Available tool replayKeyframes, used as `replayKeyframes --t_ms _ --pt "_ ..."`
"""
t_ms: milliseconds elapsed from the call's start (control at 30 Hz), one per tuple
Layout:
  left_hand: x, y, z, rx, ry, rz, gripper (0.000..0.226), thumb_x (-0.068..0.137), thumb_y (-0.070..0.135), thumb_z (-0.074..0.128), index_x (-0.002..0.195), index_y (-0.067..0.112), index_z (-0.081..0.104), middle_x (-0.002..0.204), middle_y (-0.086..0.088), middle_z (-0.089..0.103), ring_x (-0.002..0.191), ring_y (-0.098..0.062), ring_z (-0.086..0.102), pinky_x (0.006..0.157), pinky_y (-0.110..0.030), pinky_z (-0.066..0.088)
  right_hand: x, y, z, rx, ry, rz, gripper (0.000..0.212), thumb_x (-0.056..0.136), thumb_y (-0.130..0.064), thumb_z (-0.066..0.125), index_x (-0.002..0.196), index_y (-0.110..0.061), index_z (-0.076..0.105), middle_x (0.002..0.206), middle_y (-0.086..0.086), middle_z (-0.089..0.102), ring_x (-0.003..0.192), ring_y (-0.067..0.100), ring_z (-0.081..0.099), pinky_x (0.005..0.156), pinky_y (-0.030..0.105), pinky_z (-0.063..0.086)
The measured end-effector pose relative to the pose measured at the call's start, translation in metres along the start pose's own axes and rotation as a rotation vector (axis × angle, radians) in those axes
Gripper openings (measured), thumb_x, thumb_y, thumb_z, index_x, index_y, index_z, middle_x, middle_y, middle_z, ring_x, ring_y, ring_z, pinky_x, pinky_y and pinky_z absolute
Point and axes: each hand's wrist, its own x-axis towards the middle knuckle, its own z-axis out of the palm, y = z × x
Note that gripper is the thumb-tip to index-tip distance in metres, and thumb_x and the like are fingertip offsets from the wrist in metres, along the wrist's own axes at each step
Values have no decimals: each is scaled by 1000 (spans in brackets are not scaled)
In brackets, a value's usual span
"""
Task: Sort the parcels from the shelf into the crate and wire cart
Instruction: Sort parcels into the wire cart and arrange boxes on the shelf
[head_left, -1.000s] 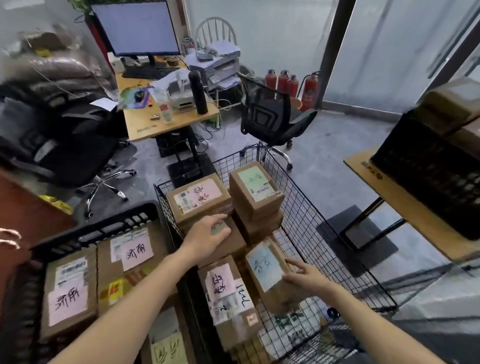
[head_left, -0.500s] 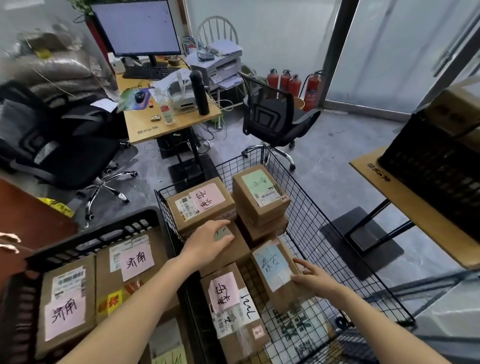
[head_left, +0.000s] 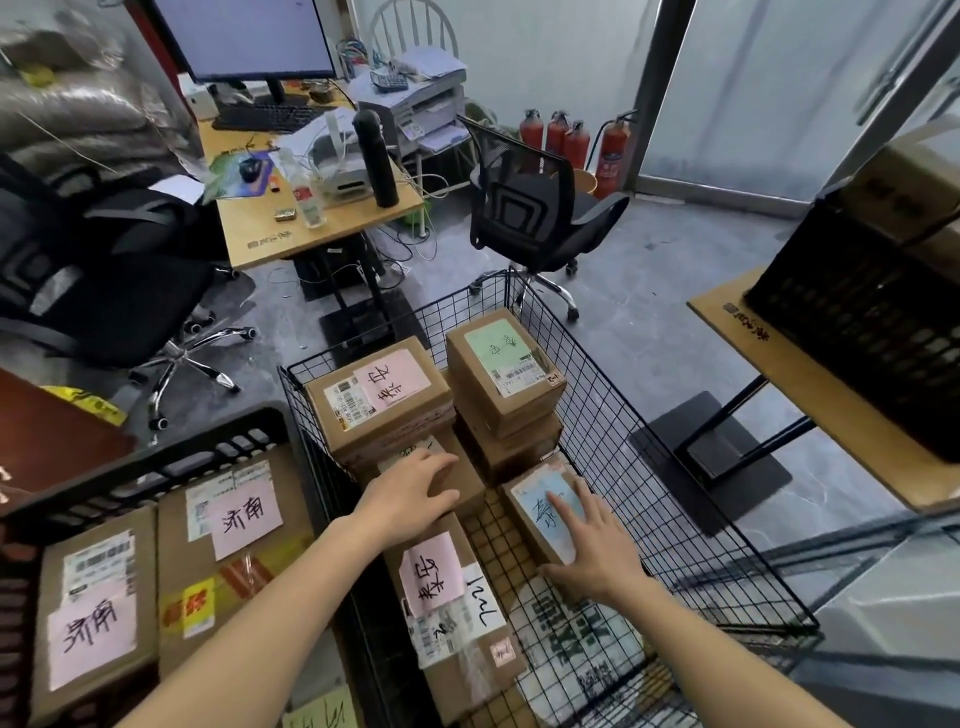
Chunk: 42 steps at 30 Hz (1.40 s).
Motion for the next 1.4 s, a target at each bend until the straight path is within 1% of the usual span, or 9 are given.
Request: replayKeyframes --t_ms 133,233,333,433,567,700,933,1167,1400 --pt "0 -6 -2 -13 -4 -8 54 98 48 56 150 36 45 149 11 46 134 -15 48 101 -37 47 6 3 7 -33 77 22 99 86 -63 65 159 -46 0 169 0 -16 157 27 -1 124 46 19" --pt "0 -11 -1 -19 -11 -16 54 98 47 56 150 38 44 150 10 45 135 -16 46 104 -38 46 17 7 3 -42 174 64 91 87 -71 58 159 -44 9 170 3 -2 155 26 14 112 43 45" --pt "1 -10 0 -14 -13 -14 54 98 47 57 150 36 44 149 9 46 135 -17 47 104 -38 46 24 7 -1 -71 188 62 95 85 -74 58 159 -44 8 170 3 1 155 26 14 103 41 53" --pt "1 -7 1 4 -28 2 54 99 48 56 150 35 45 147 9 47 132 -15 48 101 -39 48 26 7 -2 -82 191 54 95 86 -72 58 160 -43 6 170 3 0 156 27 8 112 45 45" --pt "-2 -5 -2 28 -33 -3 55 99 48 56 151 36 43 147 10 47 131 -15 48 100 -38 48 24 6 -4 -76 175 76 96 85 -76 56 159 -46 5 171 1 0 156 25 11 112 45 44" --pt "-11 1 -7 65 -21 9 55 99 47 56 151 35 43 147 11 48 131 -14 49 99 -35 49 14 1 -11 -83 165 86 96 85 -78 54 160 -45 4 171 0 2 156 24 12 120 44 34" --pt "-34 23 -25 104 21 76 54 97 48 58 148 35 46 145 12 49 129 -13 51 98 -34 49 -33 -14 -49 -84 228 85 86 90 -74 51 160 -42 13 170 -5 13 155 20 18 125 47 24" --pt "-94 69 -66 148 144 262 63 97 58 53 154 37 37 157 11 41 140 -15 44 109 -40 45 -152 -48 -109 -116 370 108 72 95 -64 52 157 -41 24 169 -4 19 154 20 23 125 45 22" --pt "-227 130 -102 235 281 539 70 98 57 53 158 33 27 164 8 29 146 -22 38 117 -46 37 -331 -106 -145 -150 573 254 72 96 -63 53 158 -39 25 169 -3 19 153 21 23 124 43 24"
